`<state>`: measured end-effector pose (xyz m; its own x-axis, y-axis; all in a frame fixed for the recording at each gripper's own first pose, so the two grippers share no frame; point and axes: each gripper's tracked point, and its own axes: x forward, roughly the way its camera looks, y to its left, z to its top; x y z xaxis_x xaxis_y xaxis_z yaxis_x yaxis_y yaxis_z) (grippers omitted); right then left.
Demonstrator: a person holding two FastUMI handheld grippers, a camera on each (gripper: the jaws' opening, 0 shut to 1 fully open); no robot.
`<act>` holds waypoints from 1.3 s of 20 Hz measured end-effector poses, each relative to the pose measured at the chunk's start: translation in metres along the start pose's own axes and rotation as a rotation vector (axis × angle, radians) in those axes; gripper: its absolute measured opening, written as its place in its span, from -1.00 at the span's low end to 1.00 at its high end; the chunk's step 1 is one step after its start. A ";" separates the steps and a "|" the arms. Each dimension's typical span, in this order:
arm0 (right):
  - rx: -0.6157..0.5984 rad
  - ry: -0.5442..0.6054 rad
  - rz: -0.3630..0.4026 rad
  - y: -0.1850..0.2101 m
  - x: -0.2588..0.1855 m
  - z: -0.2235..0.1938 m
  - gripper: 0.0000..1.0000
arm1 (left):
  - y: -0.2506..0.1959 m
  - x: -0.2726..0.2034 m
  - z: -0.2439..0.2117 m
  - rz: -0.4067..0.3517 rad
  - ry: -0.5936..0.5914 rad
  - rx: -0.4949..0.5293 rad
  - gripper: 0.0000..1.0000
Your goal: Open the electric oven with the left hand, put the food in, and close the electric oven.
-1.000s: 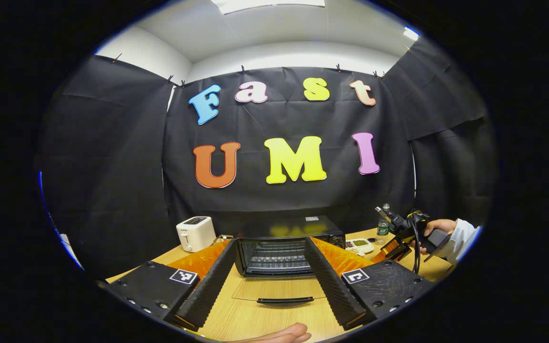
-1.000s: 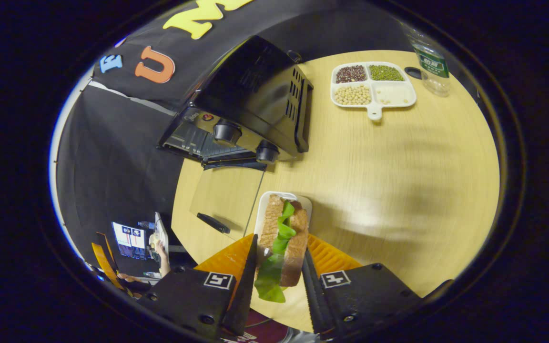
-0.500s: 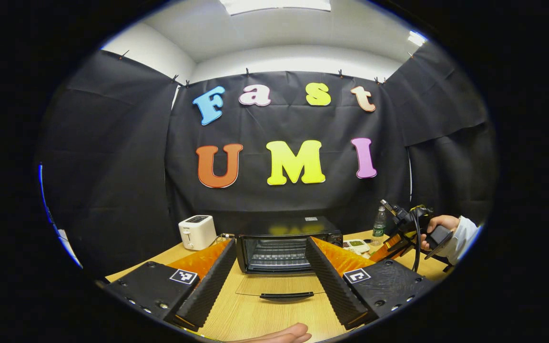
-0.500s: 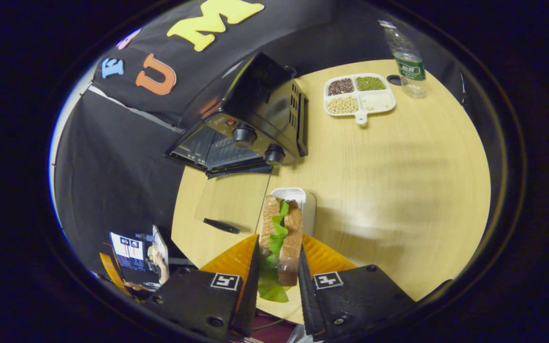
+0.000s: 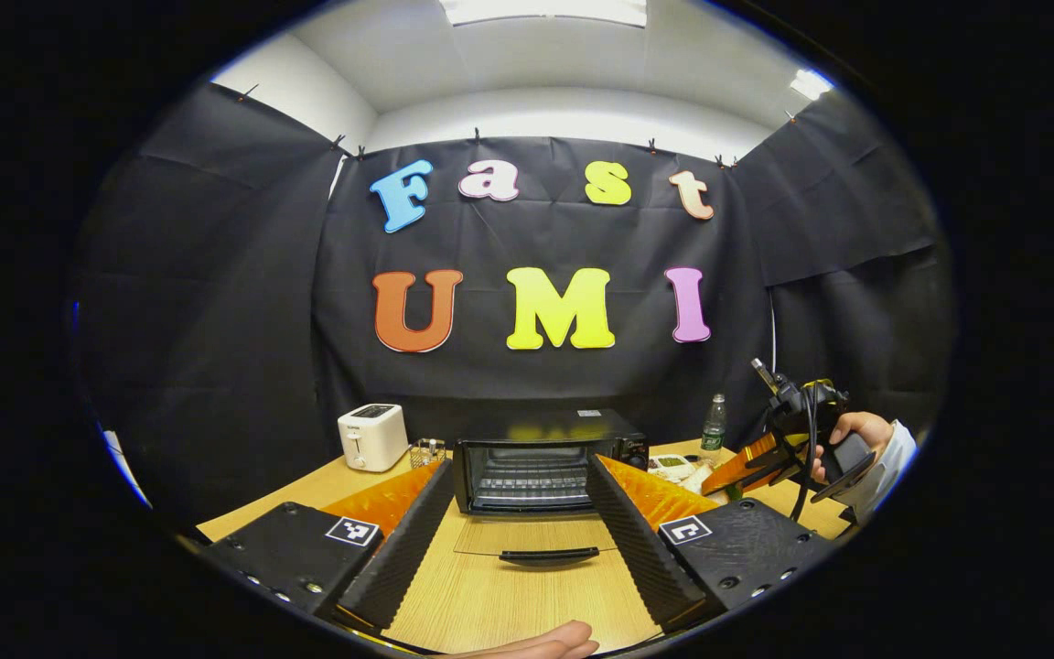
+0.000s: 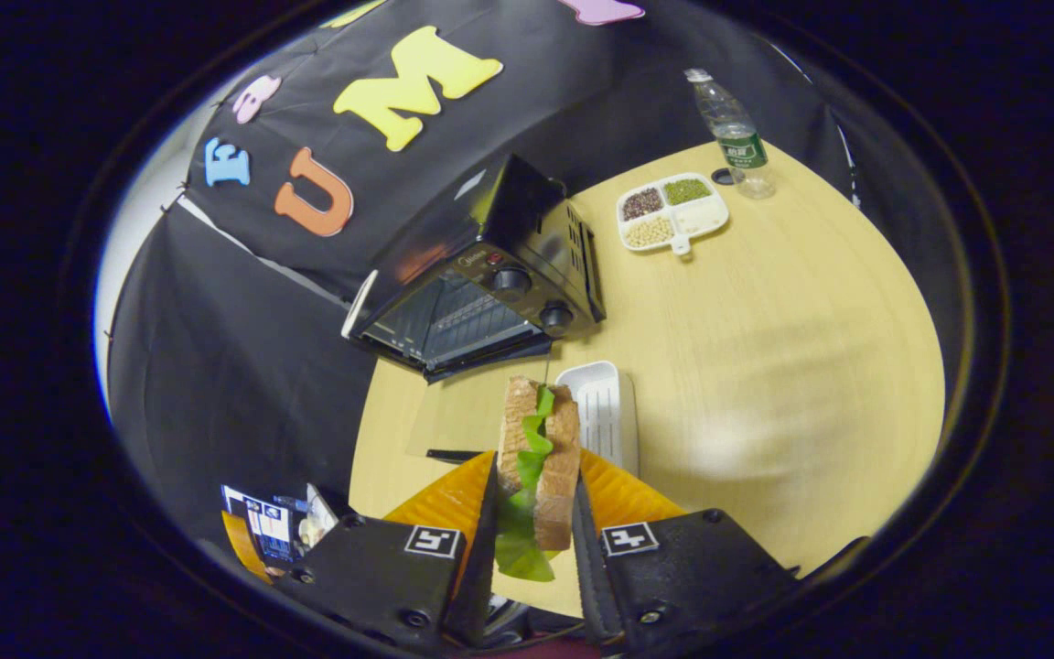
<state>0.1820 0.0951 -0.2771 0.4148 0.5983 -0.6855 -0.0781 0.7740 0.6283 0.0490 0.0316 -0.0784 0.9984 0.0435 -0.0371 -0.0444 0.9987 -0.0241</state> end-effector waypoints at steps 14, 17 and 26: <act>0.425 -0.487 0.246 0.107 0.161 0.048 -0.22 | 0.064 0.003 -0.029 0.030 0.039 -0.050 0.76; 0.457 -0.623 0.237 0.107 0.192 0.076 -0.22 | 0.075 0.008 -0.034 0.042 0.057 -0.059 0.87; 0.393 -0.808 0.101 0.093 0.261 0.137 -0.22 | 0.079 0.026 -0.046 0.022 0.088 -0.059 0.87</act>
<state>0.4069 0.2950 -0.3472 0.9445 0.2177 -0.2461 0.1047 0.5104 0.8535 0.0702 0.1100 -0.1273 0.9902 0.0602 -0.1260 -0.0707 0.9942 -0.0806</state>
